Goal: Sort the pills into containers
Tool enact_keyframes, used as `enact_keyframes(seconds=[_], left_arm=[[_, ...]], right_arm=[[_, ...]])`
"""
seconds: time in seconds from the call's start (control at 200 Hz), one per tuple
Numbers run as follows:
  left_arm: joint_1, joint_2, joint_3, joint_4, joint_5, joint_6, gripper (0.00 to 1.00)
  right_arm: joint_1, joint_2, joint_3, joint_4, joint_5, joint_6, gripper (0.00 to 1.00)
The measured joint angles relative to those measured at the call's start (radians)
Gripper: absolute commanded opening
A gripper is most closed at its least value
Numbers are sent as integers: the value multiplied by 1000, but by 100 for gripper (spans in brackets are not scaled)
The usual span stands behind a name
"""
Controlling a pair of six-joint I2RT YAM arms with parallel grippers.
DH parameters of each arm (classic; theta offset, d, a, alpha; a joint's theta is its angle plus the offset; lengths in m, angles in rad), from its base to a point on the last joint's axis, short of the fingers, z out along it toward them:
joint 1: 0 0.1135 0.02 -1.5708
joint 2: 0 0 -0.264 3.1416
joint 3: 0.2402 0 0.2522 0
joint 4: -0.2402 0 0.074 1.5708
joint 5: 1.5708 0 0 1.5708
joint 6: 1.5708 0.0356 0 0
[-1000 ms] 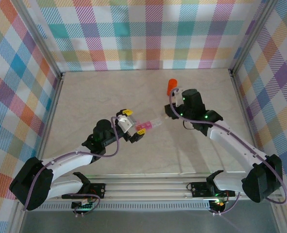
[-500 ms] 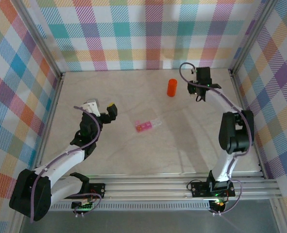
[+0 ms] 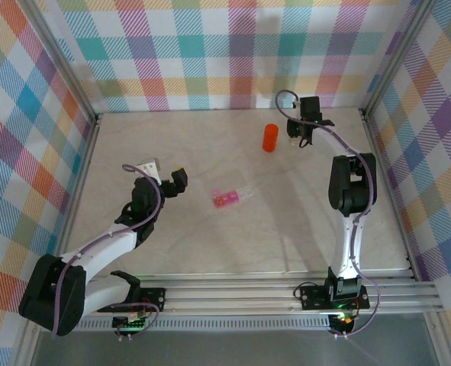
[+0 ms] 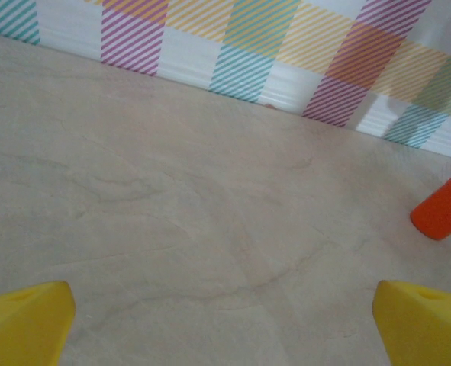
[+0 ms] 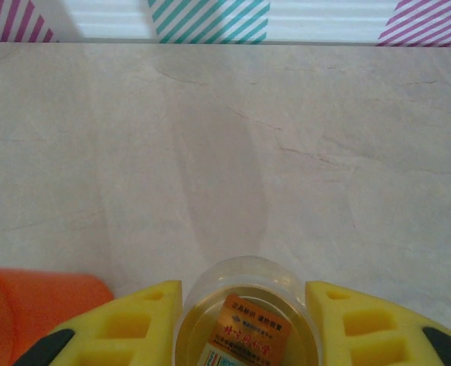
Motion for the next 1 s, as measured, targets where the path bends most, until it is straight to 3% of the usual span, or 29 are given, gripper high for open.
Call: enact_keyframes(seconds=[0.13, 0.265, 0.38, 0.555, 0.675, 1.0], left_arm=[[0, 22, 3, -3, 18, -12, 100], [0, 34, 19, -16, 22, -23, 98], [0, 35, 45, -47, 22, -41, 91], [0, 47, 96, -121, 19, -86, 87], [0, 80, 121, -177, 47, -116, 86], [0, 256, 205, -266, 222, -200, 67]], right_arm=[[-13, 17, 10, -7, 0, 10, 49], [-22, 13, 10, -28, -10, 17, 62], [-26, -60, -85, -29, -23, 42, 63], [-12, -354, -348, -11, -36, 117, 63], [50, -512, -448, -1, -78, 146, 64], [313, -519, -676, 25, -171, 190, 66]])
